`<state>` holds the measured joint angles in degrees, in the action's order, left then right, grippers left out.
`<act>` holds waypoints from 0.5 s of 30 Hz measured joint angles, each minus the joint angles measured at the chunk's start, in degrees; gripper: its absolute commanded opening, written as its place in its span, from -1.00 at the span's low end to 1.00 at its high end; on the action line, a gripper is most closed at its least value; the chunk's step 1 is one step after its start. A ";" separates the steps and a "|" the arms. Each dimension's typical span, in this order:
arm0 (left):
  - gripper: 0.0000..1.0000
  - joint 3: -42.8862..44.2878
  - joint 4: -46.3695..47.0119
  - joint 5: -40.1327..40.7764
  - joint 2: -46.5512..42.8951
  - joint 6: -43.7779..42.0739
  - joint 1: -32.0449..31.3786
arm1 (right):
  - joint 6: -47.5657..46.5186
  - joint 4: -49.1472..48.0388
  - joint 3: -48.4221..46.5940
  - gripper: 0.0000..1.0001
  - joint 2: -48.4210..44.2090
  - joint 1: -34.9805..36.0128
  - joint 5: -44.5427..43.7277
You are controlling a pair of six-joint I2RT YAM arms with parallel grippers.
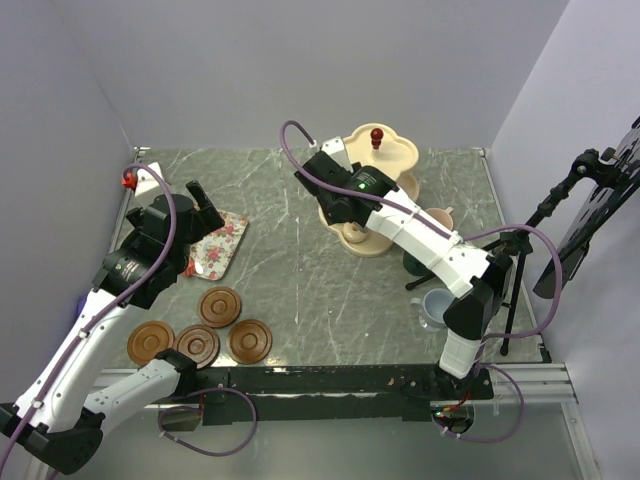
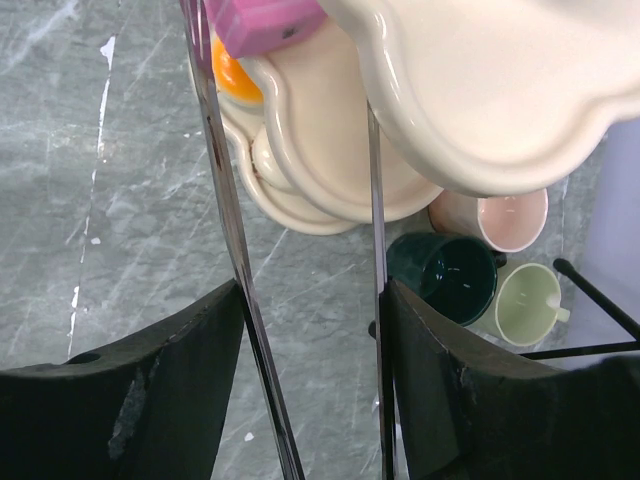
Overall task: Serve the afternoon tea
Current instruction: Place the desert on the desert table.
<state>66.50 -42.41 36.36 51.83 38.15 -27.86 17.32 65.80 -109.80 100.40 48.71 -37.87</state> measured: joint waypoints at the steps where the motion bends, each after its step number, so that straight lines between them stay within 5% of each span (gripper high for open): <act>1: 0.99 0.00 -0.02 -0.02 0.00 0.00 0.00 | -0.02 -0.09 0.17 0.29 0.00 0.00 -0.07; 15: 0.99 -0.02 0.00 -0.09 0.02 0.00 0.00 | -4.17 -4.59 1.55 0.29 -0.02 1.18 -0.07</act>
<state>66.48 -42.41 36.27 51.86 38.15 -27.86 13.15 61.21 -108.25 100.38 49.89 -37.93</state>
